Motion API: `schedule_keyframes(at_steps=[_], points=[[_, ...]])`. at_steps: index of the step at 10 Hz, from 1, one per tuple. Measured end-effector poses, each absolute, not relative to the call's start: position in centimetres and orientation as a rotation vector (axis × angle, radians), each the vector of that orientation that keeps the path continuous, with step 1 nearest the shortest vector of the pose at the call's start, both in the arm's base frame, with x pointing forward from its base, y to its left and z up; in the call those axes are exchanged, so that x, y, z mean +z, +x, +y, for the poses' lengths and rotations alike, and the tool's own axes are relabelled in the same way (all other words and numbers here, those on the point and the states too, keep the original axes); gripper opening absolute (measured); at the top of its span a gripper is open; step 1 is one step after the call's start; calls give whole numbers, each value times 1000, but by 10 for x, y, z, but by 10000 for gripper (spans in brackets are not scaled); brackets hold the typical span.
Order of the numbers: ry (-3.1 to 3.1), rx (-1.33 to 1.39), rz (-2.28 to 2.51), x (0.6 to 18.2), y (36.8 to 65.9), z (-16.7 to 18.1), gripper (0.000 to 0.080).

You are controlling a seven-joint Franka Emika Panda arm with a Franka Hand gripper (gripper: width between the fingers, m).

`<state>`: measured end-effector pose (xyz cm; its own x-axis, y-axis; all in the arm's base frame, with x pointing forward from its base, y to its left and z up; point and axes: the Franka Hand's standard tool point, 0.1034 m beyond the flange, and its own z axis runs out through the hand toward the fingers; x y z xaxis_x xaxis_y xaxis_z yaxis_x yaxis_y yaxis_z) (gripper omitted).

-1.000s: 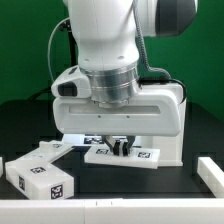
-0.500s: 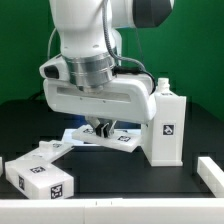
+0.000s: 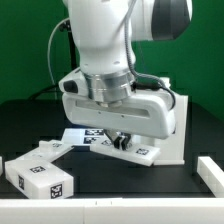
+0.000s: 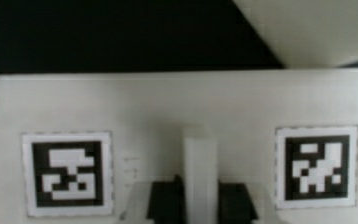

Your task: Assemble cabinet

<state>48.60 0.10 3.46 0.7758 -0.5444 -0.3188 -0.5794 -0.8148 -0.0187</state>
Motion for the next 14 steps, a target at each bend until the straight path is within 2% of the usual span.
schedule_keyframes(at_steps=[1,6,8,11,14], points=[[-2836,480,972,36,471,-9,64],[-2828,484,1019,35,471,-10,64],[-2797,505,1122,36,451,-31,64],[-2753,530,1274,20,415,-54,64],[-2678,545,1362,19,413,-54,64]])
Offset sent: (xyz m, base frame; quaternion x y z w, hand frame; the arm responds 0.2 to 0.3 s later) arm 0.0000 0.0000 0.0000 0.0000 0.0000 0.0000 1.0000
